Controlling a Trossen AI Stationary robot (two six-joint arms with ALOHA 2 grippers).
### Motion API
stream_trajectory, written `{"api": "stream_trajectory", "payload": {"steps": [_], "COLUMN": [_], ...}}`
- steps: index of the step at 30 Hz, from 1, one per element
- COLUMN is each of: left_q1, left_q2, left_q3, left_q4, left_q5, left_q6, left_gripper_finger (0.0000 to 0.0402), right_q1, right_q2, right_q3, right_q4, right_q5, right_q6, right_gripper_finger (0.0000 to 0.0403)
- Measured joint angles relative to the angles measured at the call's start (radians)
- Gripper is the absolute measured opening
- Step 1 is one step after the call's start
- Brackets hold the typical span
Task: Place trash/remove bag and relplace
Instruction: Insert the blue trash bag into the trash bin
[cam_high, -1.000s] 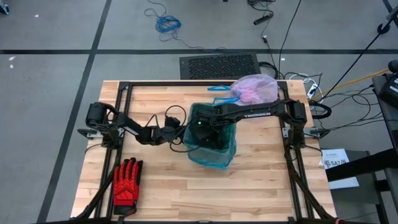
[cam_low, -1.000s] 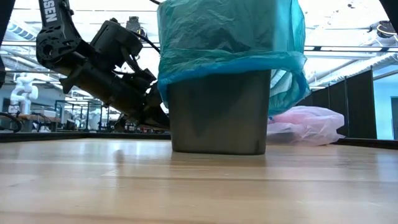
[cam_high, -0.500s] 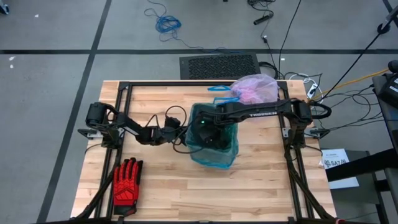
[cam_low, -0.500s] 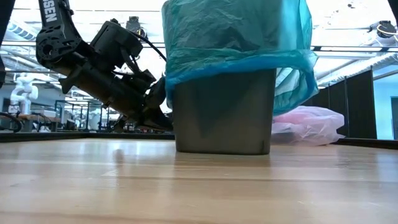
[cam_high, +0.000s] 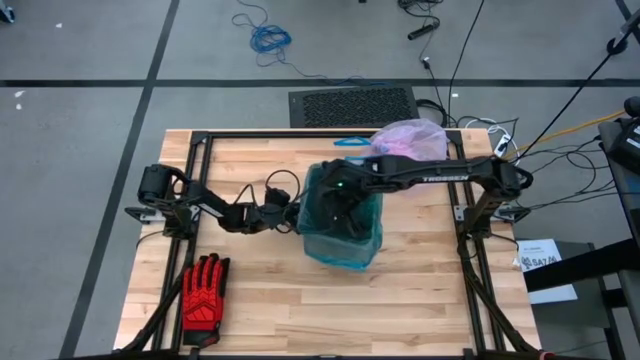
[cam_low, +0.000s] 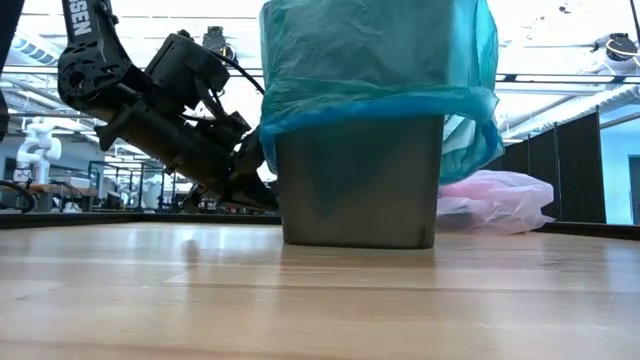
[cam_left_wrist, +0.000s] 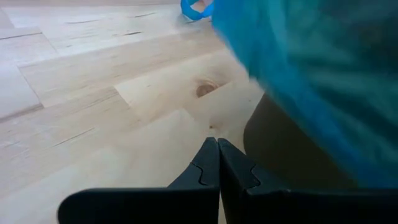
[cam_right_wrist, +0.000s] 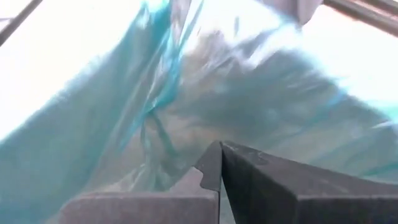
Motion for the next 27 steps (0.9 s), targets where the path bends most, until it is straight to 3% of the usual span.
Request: {"api": "stream_trajectory", "payload": {"steps": [7,14,20,23,27], "left_q1": [0.000,-0.002,-0.001,-0.001,0.002], "left_q2": [-0.003,-0.044,-0.121,-0.170,-0.241], "left_q3": [0.000,0.000,-0.001,-0.013,-0.056], "left_q4": [-0.001,-0.004,-0.085,-0.113,-0.116], "left_q5": [-0.001,-0.013,-0.030,-0.033,-0.035], "left_q6": [0.000,0.000,0.000,-0.003,-0.059], "left_gripper_finger": [0.0000,0.0000,0.0000,0.0000,0.0000], "right_q1": [-0.006,-0.052,-0.146,-0.180,-0.190], "right_q2": [-0.044,-0.167,-0.324,-0.415,-0.604], "right_q3": [0.000,0.062,0.091,-0.013,-0.286], "right_q4": [0.020,0.015,-0.125,-0.158,-0.023], "right_q5": [-0.001,0.006,0.059,0.089,0.092], "right_q6": [0.102,0.243,0.400,0.460,0.600], "right_gripper_finger": [0.0000,0.0000,0.0000,0.0000,0.0000]}}
